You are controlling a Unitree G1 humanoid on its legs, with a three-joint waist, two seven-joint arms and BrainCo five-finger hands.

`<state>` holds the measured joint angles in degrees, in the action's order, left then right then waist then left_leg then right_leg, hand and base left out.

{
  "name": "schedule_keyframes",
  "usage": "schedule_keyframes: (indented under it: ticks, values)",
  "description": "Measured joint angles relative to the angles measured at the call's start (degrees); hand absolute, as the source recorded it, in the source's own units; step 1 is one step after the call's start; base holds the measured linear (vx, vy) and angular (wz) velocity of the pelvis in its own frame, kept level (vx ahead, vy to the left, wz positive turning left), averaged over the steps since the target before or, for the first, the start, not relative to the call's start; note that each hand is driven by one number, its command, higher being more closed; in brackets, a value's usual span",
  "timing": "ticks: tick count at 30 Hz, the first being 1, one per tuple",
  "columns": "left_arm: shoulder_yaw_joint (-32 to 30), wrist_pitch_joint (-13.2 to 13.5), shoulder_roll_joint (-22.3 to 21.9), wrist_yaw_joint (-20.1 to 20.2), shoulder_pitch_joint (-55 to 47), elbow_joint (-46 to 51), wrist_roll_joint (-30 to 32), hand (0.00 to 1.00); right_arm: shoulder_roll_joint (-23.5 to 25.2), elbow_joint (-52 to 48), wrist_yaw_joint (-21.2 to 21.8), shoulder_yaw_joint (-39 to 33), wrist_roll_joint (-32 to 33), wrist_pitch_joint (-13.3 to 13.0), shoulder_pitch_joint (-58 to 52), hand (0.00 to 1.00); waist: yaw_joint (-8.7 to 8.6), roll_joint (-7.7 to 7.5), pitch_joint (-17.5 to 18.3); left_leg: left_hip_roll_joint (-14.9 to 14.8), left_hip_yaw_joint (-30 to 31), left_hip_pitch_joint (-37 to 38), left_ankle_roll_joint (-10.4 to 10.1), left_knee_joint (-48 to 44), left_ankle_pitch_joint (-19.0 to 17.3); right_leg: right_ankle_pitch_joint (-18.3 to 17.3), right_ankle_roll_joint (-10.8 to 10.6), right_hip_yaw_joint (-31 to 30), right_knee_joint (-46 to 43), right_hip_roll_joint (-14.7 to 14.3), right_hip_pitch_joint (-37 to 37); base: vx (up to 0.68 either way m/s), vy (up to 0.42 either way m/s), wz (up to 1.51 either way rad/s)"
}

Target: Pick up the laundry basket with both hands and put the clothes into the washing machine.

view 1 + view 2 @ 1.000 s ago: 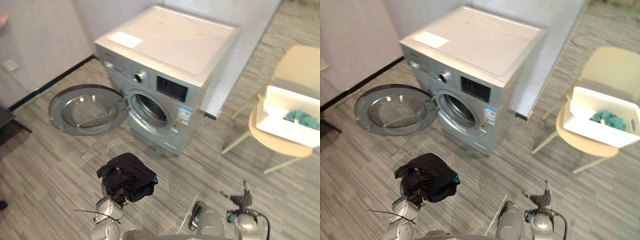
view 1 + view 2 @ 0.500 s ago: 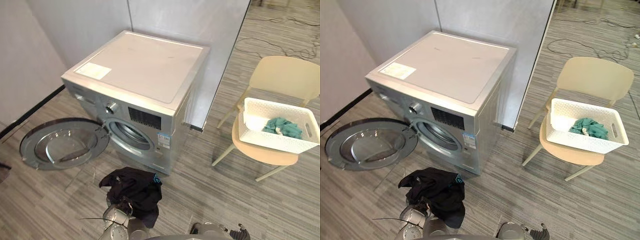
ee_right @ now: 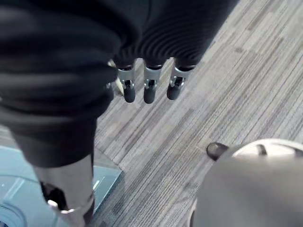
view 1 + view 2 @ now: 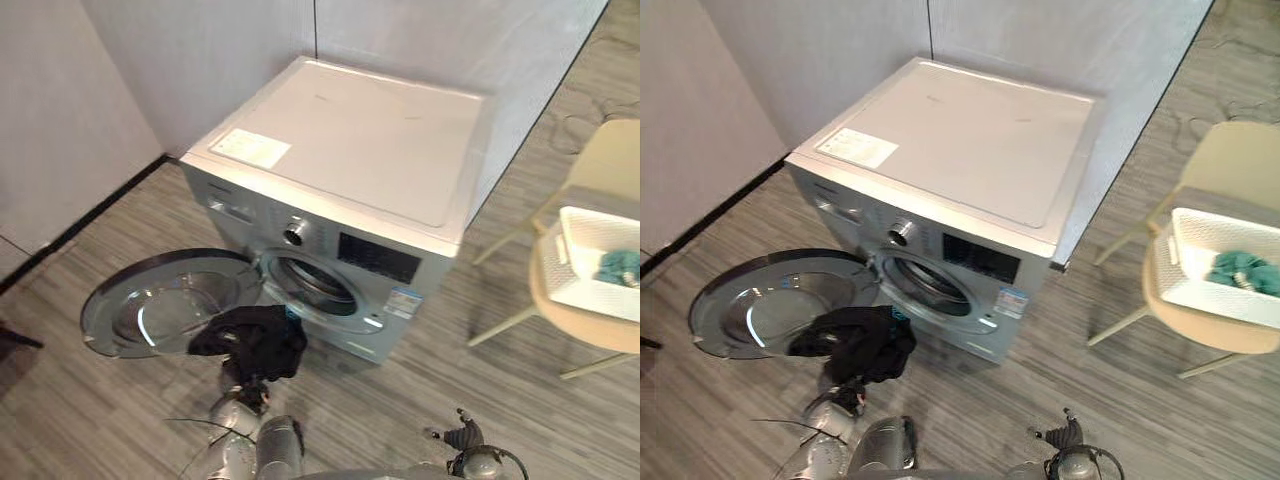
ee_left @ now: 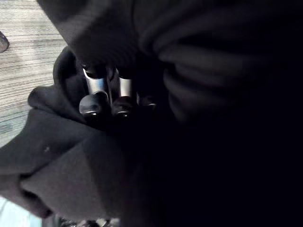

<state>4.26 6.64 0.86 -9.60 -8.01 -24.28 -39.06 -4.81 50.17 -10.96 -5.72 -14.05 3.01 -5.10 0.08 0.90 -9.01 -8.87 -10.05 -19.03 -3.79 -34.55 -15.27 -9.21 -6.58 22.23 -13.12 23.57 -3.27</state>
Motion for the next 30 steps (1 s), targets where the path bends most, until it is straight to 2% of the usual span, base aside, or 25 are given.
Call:
schedule_keyframes:
  ticks: [1,2,3,4,5,6,8,9,10,11,12,14,15,16,17,18,19,21,22,23,24,26,27,30]
  values:
    - [0.9,-0.6,-0.1,1.0,0.1,0.0,0.6,1.00,0.3,0.0,0.1,0.3,0.0,0.0,0.5,0.00,0.79,0.02,0.1,0.4,-2.1,0.8,0.6,0.3,-1.0,1.4,4.7,-0.7,-3.7,1.7,2.6,0.11,0.258,-0.65]
    - [1.0,-1.1,-0.2,1.6,-0.1,0.0,1.5,1.00,1.3,0.2,0.4,1.8,-0.1,0.1,1.2,0.00,1.13,-0.41,0.0,0.0,-4.3,2.2,1.2,1.3,-1.3,4.6,6.4,-0.8,-7.2,2.8,5.5,0.12,0.256,-0.72]
    - [1.0,-1.4,0.0,1.8,-0.2,-0.1,1.5,1.00,2.1,0.2,1.1,3.1,-0.1,0.1,1.5,0.00,1.10,-0.84,0.0,-0.1,-5.1,3.1,1.3,2.1,-1.4,4.8,5.9,-0.2,-8.9,3.0,6.7,0.14,0.232,-0.86]
    - [0.1,-1.7,0.9,1.8,-1.0,-0.1,1.5,1.00,3.0,0.2,1.5,5.4,-0.3,0.1,2.1,0.00,0.93,-1.11,0.0,-0.5,-7.0,5.6,2.2,4.5,-0.9,3.1,3.4,0.7,-12.5,2.2,8.9,0.14,0.133,-0.74]
    - [-0.1,-1.8,1.2,1.8,-1.3,-0.1,1.5,1.00,3.3,0.2,1.9,6.3,-0.5,0.0,2.4,0.00,0.89,-1.40,-0.1,-0.8,-8.1,7.2,2.3,5.8,-0.7,2.0,2.4,1.4,-13.5,0.8,9.4,0.22,0.086,-1.13]
    - [0.1,-1.8,1.2,1.8,-2.2,0.0,1.4,1.00,3.4,0.1,2.6,8.2,-2.1,0.0,2.6,0.00,0.80,-1.24,0.0,-1.5,-11.0,12.0,2.0,9.4,-0.3,-1.1,2.3,5.3,-14.7,-3.2,10.1,0.21,0.019,-0.88]
    - [0.1,-1.8,0.8,1.8,-1.9,0.3,1.3,1.00,3.2,0.2,2.7,8.9,-2.4,0.0,3.3,0.00,0.72,-0.94,-0.1,-1.8,-12.4,13.7,1.8,10.8,-0.2,-2.3,3.3,7.8,-14.9,-5.2,11.2,0.17,-0.023,-0.56]
    - [0.0,-1.8,0.3,1.8,-1.4,1.2,0.8,1.00,3.2,-0.1,2.9,9.3,-2.5,0.1,3.5,0.00,0.49,-0.98,-0.2,-2.2,-12.5,14.2,1.6,11.0,-0.2,-2.9,4.0,7.8,-14.1,-7.9,13.4,0.12,-0.068,-0.10]
    - [-0.1,-1.9,0.5,1.8,-0.9,0.9,0.4,1.00,3.2,-0.7,3.2,10.0,-2.6,0.1,3.5,0.00,-0.03,-1.23,-0.2,-2.3,-11.7,14.2,1.4,10.4,-0.2,-2.4,4.5,7.0,-13.5,-8.7,12.7,0.20,-0.096,0.09]
    - [0.0,-2.0,-0.2,1.8,-0.4,0.8,-0.4,1.00,2.8,-1.3,3.4,10.8,-2.8,0.1,3.6,0.00,-0.17,-0.20,-0.7,-2.3,-9.7,14.6,0.9,10.6,0.2,-1.8,5.1,7.6,-12.7,-9.7,10.8,0.19,-0.070,0.18]
    - [-0.1,-2.0,-0.6,1.8,-0.4,0.9,-0.8,1.00,2.6,-1.4,3.4,11.3,-3.0,0.1,3.5,0.00,-0.11,0.04,-0.8,-2.4,-9.0,15.1,0.6,10.7,0.4,-1.7,5.2,7.5,-12.7,-9.9,10.4,0.28,-0.118,0.09]
    - [-0.3,-1.8,-1.4,1.8,-0.6,1.5,-1.2,1.00,2.0,-1.7,3.5,12.8,-4.0,0.1,3.1,0.00,-0.04,0.85,-0.8,-3.5,-7.2,15.3,0.4,8.2,0.5,-2.6,4.5,8.2,-11.7,-11.1,8.0,0.22,-0.122,0.09]
    - [-0.8,-1.8,-1.9,1.7,-0.3,1.5,-1.5,1.00,1.3,-1.7,3.5,13.8,-4.0,0.0,3.0,0.00,0.05,1.40,-1.1,-5.3,-6.3,13.5,0.4,2.7,0.5,-3.0,4.4,9.0,-10.6,-12.1,6.3,0.15,-0.096,0.05]
    - [-1.8,-1.8,-2.8,1.6,-0.1,1.5,-2.1,1.00,0.8,-1.8,3.5,14.6,-3.9,-0.1,2.9,0.00,0.86,2.26,-1.7,-7.3,-5.0,11.5,0.3,-3.3,0.9,-3.3,4.4,9.0,-9.5,-13.5,4.7,0.13,-0.078,-0.03]
    - [-2.3,-1.7,-3.1,1.2,0.0,1.5,-2.6,1.00,0.5,-1.8,3.5,15.1,-3.9,-0.3,2.9,0.00,0.96,2.65,-2.0,-8.1,-4.1,10.5,0.2,-5.9,1.5,-3.3,4.4,9.0,-8.7,-14.3,3.8,0.11,-0.045,-0.11]
    - [-2.9,-1.7,-3.0,0.5,0.2,1.5,-3.1,1.00,0.6,-1.8,3.5,15.5,-3.9,-0.3,2.9,0.00,0.88,2.19,-2.5,-8.8,-2.8,8.6,0.1,-10.5,3.2,-3.3,4.5,9.0,-7.2,-14.6,2.5,0.09,-0.021,-0.08]
    - [-3.4,-1.6,-2.8,0.1,0.4,1.7,-3.2,1.00,1.0,-1.8,3.4,16.0,-3.9,-0.3,3.0,0.00,0.97,1.24,-3.0,-9.2,-1.5,6.1,-0.2,-12.9,3.1,-3.1,4.4,8.8,-6.0,-14.3,1.5,0.11,0.000,-0.11]
    - [-3.9,-1.2,-2.8,-0.7,1.1,1.9,-3.2,1.00,1.1,-1.8,3.4,15.9,-3.9,-0.3,3.2,0.00,0.80,0.87,-3.3,-9.1,-1.1,5.0,-0.7,-6.8,2.0,-2.7,4.0,8.4,-5.8,-13.4,1.8,0.08,0.062,-0.17]
    - [-4.1,-1.0,-2.8,-1.1,1.6,1.9,-3.2,1.00,1.0,-1.9,3.2,15.9,-3.9,-0.3,3.2,0.00,0.88,0.90,-3.3,-9.2,-1.3,5.5,-0.9,1.7,3.9,-2.3,3.3,7.8,-6.2,-13.0,2.6,0.10,0.164,-0.29]
    - [-4.6,-0.9,-2.8,-1.5,2.3,1.8,-3.2,1.00,1.2,-1.9,3.1,16.0,-3.9,-0.2,3.4,0.00,0.87,1.25,-3.2,-8.4,-1.2,7.8,-2.3,7.4,5.6,-1.9,2.5,7.1,-6.7,-12.5,3.4,0.12,0.206,-0.25]
    - [-4.6,-0.6,-2.6,-1.8,3.0,1.8,-3.2,1.00,1.7,-2.3,3.1,15.9,-3.9,-0.2,3.5,0.00,0.60,-0.02,-3.8,-7.1,-2.1,8.5,-2.7,9.9,5.9,-1.1,2.0,7.0,-6.1,-12.1,4.0,0.09,0.180,-0.13]
    - [-4.6,-0.3,-1.7,-1.8,4.8,1.8,-3.2,1.00,2.6,-2.7,3.1,16.4,-3.7,-0.4,3.6,0.00,0.80,-1.72,-4.8,-5.6,-3.0,8.5,-2.7,12.7,5.9,-0.3,1.8,7.0,-5.0,-11.2,5.2,0.03,0.138,0.01]
    - [-4.5,0.0,-1.0,-1.9,5.8,1.7,-3.2,1.00,3.2,-2.8,3.1,16.6,-3.6,-0.4,4.2,0.00,0.82,-2.67,-6.2,-4.6,-3.6,8.1,-1.9,13.0,6.4,0.4,1.6,6.7,-5.0,-10.1,5.9,0.02,0.144,-0.05]
    - [-3.4,0.3,-0.9,-1.9,7.5,1.4,-3.2,1.00,3.0,-3.1,2.7,17.8,-3.3,-0.4,6.4,0.00,0.61,-2.32,-8.6,-2.8,-5.0,6.9,-0.9,14.1,7.2,1.1,2.1,5.6,-7.0,-8.0,9.4,-0.03,0.107,-0.10]
